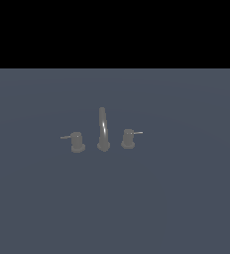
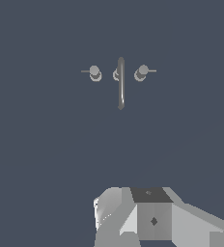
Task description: Turn on the faucet by rotating a designated handle.
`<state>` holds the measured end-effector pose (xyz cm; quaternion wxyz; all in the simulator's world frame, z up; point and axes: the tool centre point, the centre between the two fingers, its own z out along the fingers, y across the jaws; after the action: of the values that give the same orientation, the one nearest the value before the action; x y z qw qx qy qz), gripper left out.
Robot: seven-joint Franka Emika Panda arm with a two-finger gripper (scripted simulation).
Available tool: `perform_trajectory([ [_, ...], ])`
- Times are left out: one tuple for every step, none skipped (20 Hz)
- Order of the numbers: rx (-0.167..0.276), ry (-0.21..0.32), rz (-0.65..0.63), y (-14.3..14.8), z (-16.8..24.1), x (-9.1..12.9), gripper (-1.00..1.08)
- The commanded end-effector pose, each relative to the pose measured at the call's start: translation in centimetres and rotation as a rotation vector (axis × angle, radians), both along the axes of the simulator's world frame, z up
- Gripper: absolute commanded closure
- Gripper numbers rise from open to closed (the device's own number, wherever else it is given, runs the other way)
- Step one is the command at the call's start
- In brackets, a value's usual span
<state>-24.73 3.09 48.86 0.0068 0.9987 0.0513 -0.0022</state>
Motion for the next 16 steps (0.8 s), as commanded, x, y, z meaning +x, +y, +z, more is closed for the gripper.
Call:
perform_trajectory([
  [0.000, 0.000, 0.002, 0.0, 0.0, 0.0, 1.08],
  [0.001, 0.000, -0.001, 0.0, 0.0, 0.1, 1.08],
  [0.002, 0.000, -0.005, 0.0, -0.1, 0.2, 1.08],
  [0.004, 0.000, -0.009, 0.0, -0.1, 0.3, 1.08],
  [0.006, 0.000, -0.014, 0.0, -0.2, 0.5, 1.08],
  [0.008, 0.001, -0.019, 0.0, -0.2, 0.7, 1.08],
  [0.011, 0.001, -0.026, 0.0, -0.3, 1.0, 1.08],
  [0.014, 0.001, -0.035, 0.1, -0.4, 1.3, 1.08],
  [0.018, 0.002, -0.045, 0.1, -0.6, 1.7, 1.08],
  [0.022, 0.003, -0.057, 0.1, -0.7, 2.1, 1.08],
  [0.027, 0.003, -0.069, 0.1, -0.9, 2.5, 1.08],
  [0.032, 0.004, -0.083, 0.1, -1.1, 3.0, 1.08],
  [0.037, 0.005, -0.098, 0.1, -1.3, 3.5, 1.08],
  [0.043, 0.006, -0.115, 0.1, -1.6, 4.1, 1.08],
  [0.048, 0.008, -0.133, 0.1, -1.9, 4.7, 1.08],
  [0.055, 0.009, -0.152, 0.1, -2.2, 5.3, 1.08],
])
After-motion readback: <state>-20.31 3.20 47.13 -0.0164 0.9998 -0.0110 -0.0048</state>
